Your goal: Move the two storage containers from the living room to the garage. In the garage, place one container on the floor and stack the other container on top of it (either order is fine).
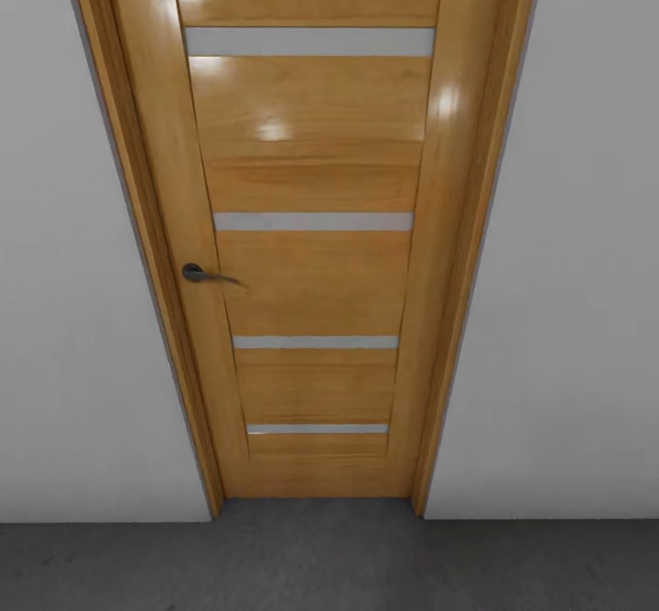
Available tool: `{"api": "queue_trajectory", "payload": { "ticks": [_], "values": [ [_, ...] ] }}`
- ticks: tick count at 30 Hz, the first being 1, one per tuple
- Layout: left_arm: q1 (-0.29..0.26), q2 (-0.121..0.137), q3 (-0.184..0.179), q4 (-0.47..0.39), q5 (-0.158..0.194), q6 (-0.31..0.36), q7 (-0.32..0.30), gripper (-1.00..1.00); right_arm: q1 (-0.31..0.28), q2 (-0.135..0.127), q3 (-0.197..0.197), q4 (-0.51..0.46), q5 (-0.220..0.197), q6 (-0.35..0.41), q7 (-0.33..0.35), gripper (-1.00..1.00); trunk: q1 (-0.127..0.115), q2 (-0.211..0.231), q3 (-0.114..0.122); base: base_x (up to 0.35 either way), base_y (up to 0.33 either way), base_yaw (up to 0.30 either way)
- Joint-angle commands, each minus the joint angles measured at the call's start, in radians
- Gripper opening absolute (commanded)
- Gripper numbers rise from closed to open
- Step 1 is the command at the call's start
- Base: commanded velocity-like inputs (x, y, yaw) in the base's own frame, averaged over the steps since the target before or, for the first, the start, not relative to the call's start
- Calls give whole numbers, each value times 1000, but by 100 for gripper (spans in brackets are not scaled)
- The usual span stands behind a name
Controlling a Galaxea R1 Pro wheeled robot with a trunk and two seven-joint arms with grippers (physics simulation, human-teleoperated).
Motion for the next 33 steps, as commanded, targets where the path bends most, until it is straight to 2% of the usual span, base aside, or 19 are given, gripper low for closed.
{"api": "queue_trajectory", "payload": {
  "ticks": [1, 9, 22, 33],
  "values": [
    [0, 0, 0, -1, 9, -2, 0, 100, 0, 0, 7, 1, 2, -3, 0, 100, 0, 0, -1, 0, 0, -3],
    [0, -1, 0, -1, 9, -2, 0, 100, 0, 0, 8, 1, 3, -4, 0, 100, 0, 0, -1, 26, 28, -1],
    [0, -1, 0, -1, 9, -2, 0, 100, -1, 1, 8, 1, 0, -1, 0, 100, 0, 0, -1, 117, 230, 0],
    [0, -1, 0, -2, 9, -2, 0, 100, -1, 1, 8, 1, 0, -1, 0, 100, 0, 0, -1, 11, 34, 0]
  ]
}}
